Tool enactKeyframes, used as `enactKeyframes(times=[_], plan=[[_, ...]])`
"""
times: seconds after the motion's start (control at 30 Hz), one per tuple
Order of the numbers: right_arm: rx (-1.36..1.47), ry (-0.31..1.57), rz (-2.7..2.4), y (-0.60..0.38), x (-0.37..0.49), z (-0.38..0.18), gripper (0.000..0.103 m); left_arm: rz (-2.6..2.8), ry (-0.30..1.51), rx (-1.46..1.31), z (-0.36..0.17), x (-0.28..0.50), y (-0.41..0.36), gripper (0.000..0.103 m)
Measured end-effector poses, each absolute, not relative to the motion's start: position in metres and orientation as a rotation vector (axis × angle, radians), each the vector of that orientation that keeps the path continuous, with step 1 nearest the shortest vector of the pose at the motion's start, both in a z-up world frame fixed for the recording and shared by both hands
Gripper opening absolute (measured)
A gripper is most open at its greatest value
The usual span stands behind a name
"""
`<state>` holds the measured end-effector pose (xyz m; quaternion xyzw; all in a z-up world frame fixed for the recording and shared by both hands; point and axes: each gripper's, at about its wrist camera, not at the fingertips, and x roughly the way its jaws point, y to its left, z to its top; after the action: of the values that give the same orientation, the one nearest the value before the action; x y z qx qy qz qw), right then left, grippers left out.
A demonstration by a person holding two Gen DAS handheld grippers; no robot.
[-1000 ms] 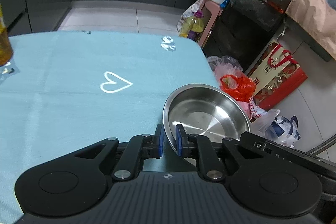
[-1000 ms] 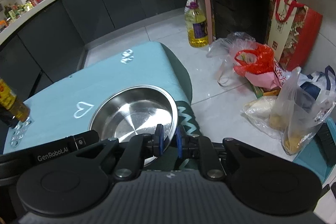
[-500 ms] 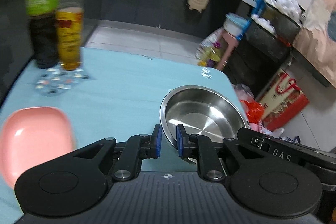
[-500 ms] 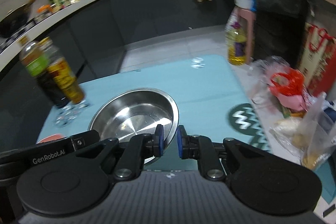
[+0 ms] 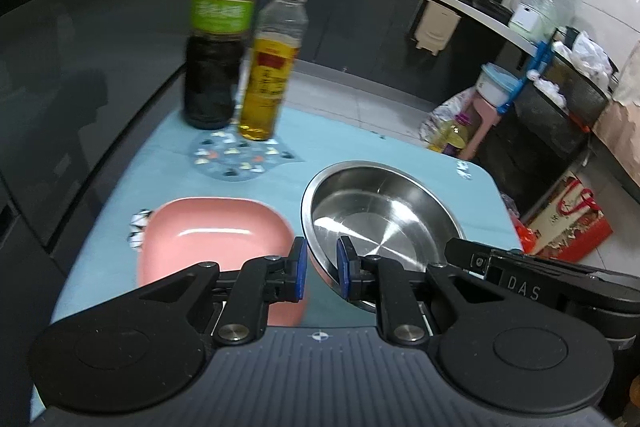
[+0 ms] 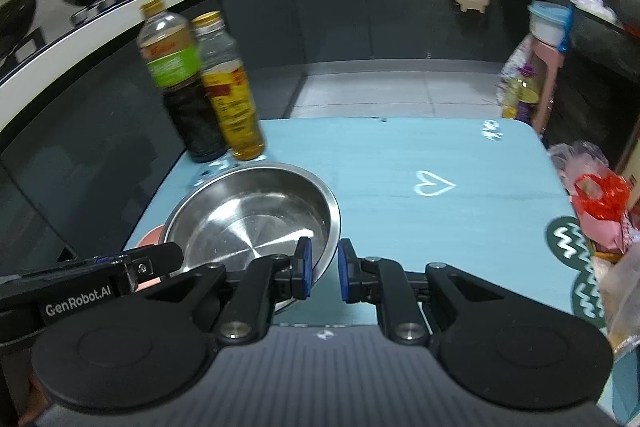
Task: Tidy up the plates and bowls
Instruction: 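Carry the steel bowl over the pink dish and lower it inside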
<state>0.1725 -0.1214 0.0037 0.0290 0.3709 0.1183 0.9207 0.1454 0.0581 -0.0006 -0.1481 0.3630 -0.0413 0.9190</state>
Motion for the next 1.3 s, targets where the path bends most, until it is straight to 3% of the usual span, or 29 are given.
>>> enactKeyframes(times=[1.3], plan=[[-0.073,0.897,0.314,-0.02,0.178,-0.034,0.009,-0.001,0.833,-0.352,-0.051,0.142,0.142,0.015]])
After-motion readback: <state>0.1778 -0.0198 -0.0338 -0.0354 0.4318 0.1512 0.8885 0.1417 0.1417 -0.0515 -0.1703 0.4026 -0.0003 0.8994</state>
